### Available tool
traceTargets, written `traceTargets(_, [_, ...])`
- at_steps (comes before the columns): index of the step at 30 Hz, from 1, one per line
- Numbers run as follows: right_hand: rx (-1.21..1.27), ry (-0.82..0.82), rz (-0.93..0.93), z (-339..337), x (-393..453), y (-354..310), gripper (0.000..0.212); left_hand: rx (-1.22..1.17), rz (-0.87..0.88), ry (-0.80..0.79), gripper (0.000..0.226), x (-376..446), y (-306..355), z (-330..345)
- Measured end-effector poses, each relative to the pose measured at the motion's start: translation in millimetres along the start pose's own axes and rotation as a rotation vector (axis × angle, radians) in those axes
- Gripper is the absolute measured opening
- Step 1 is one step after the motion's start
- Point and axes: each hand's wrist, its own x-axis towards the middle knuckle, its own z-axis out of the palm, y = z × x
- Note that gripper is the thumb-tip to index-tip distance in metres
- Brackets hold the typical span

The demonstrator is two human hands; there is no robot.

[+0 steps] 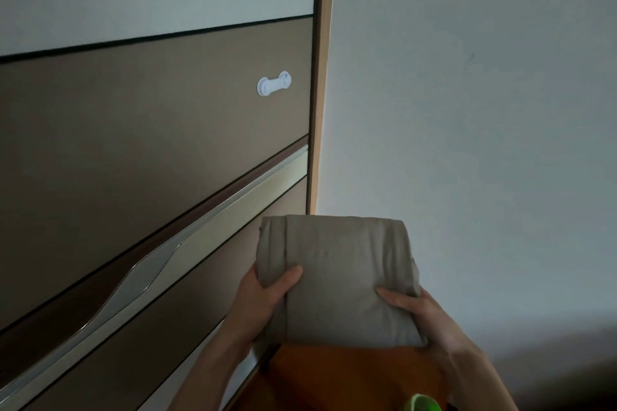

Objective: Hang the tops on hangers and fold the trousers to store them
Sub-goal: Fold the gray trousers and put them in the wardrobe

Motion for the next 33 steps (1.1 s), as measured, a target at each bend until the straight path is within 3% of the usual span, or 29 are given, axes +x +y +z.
traceTargets(5, [0.059, 0.047, -0.055, -10, 21, -13, 0.094, 0.114, -0.026, -0.132, 0.062, 45, 19, 6])
traceTargets(7, [0.078, 0.059, -0.064, -18, 30, -18, 0.093, 0.192, 0.044, -0.123, 0.050, 66, 27, 11])
traceTargets(9, [0.092, 0.096, -0.074, -27, 40, -25, 0.096, 0.399, 0.277, 0.043, 0.042, 92, 34, 8])
traceTargets(11, [0.099, 0.113, -0.073, -33, 49, -34, 0.096, 0.787, 0.639, 0.227, 0.030, 121, 42, -1])
traceTargets(13, [0.123, 0.109, -0.066, -38, 57, -40, 0.094, 1.103, 0.983, 0.232, 0.027, 150, 54, -8])
traceTargets(15, [0.148, 0.093, -0.052, -41, 65, -44, 0.089, 1.328, 1.104, 0.145, 0.031, 174, 65, -10])
traceTargets(19, [0.154, 0.094, -0.070, -46, 79, -47, 0.076, 1.700, 0.991, 0.081, 0.057, 203, 69, -6])
traceTargets(23, [0.117, 0.111, -0.073, -47, 87, -56, 0.073, 1.957, 0.851, 0.202, 0.074, 230, 76, -15])
traceTargets(28, [0.091, 0.101, -0.087, -50, 96, -66, 0.071, 2.265, 0.856, 0.243, 0.077, 245, 78, -42])
traceTargets(33, [0.114, 0.052, -0.071, -53, 106, -69, 0.066, 2.360, 0.844, 0.256, 0.077, 240, 76, -52])
